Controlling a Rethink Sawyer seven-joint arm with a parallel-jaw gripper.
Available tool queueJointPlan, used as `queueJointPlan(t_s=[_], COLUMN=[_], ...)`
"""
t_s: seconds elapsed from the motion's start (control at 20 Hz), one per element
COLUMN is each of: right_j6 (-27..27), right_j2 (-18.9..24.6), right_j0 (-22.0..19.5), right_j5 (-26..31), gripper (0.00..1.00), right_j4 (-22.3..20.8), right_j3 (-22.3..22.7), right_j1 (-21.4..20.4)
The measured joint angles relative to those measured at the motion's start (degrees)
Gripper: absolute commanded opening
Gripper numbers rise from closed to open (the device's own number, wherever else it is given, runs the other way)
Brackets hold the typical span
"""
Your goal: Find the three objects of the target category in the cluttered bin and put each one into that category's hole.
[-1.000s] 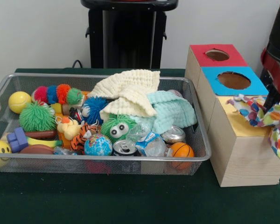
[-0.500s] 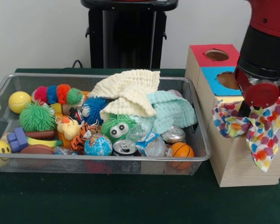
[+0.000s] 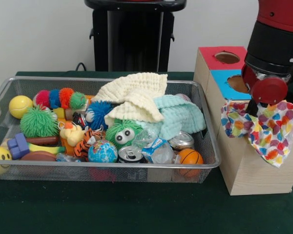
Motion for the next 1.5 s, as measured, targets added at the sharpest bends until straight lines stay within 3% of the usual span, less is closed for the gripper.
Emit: queueJointPlan(t_s=[0.25, 1.5], right_j6=[0.00, 0.00], right_j2=[-0.02, -0.12], right_j0=[0.92, 4.87], right_j5=[-2.70, -2.77], gripper=[0.00, 0.00], right_j4=[0.06, 1.94], right_j3=[1.30, 2.93], right_j1=[-0.35, 0.39])
